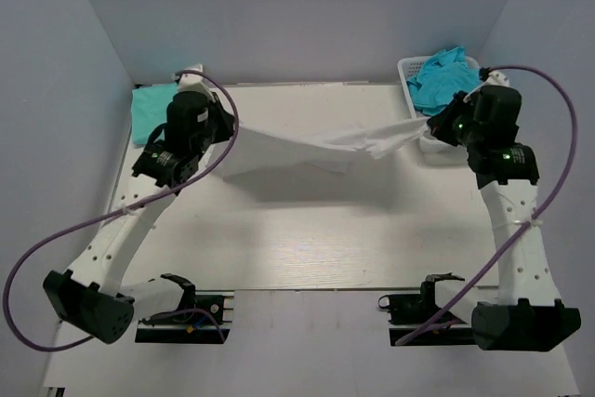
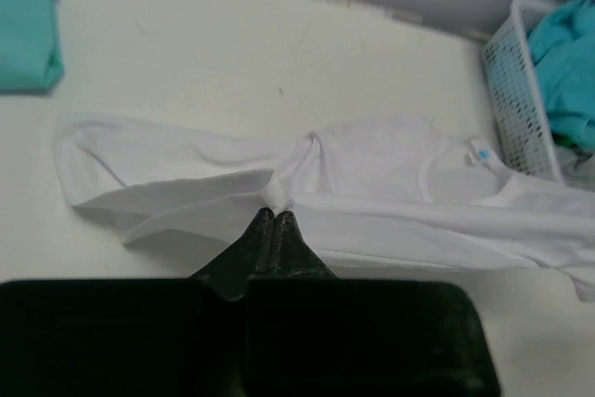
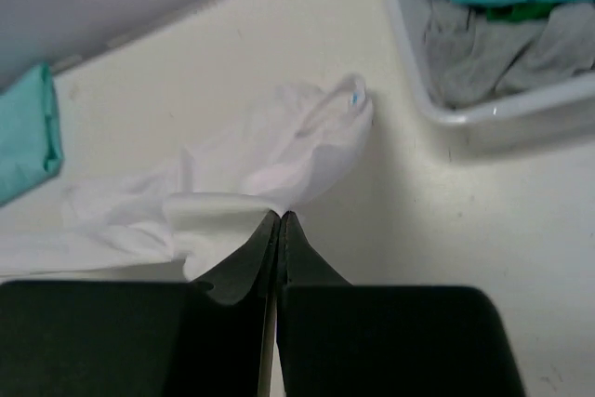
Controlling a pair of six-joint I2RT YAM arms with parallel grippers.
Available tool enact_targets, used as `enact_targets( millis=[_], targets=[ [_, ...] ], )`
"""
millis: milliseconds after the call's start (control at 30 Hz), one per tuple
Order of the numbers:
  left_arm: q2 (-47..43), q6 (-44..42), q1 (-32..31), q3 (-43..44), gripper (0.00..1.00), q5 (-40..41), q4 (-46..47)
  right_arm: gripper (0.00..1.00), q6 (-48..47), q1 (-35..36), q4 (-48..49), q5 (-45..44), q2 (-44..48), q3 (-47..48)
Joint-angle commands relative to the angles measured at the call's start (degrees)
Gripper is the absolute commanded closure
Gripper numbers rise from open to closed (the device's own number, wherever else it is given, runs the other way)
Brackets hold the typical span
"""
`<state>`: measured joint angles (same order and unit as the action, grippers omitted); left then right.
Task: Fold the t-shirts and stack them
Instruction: Flatten out the tshirt
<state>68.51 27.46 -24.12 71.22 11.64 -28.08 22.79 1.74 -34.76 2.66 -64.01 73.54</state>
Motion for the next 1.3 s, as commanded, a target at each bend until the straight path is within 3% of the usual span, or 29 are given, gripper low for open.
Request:
enact_targets(
  millis=[0, 167, 433, 667, 967, 1100, 1267],
  targets=[
    [-4.9, -1.1, 0.3, 6.9, 1.0, 6.8, -2.4, 1.0, 0.7, -0.7, -2.1, -2.4, 1.5, 8.5],
    [-10.0, -2.9, 0.3, 15.1, 1.0, 11.6, -5.4, 1.0, -1.7, -1.7, -5.3, -8.2, 1.1, 24.9],
    [-17.4, -5.4, 0.3, 21.9, 1.0, 14.4, -6.9, 1.0, -6.3, -0.6, -7.2, -12.4, 4.2, 37.0],
    [-21.1, -6.5, 0.3, 30.2, 1.0, 7.2, -7.5, 1.0, -9.0, -0.2, -7.5, -12.9, 8.0, 46.4],
    [-23.3, -7.0, 0.3, 41.3, 1.0, -0.5, -10.6, 1.0, -11.4, -0.1, -3.6, -11.2, 15.4, 48.0],
    [-24.0, -7.0, 0.3, 40.6, 1.0, -1.0, -10.6, 1.0, -12.2, -0.2, -2.1, -10.4, 17.0, 46.6],
    [-24.0, -5.8, 0.3, 33.7, 1.0, -0.5, -8.4, 1.0, -11.8, -0.2, 1.2, -10.8, 16.6, 38.1]
  ],
)
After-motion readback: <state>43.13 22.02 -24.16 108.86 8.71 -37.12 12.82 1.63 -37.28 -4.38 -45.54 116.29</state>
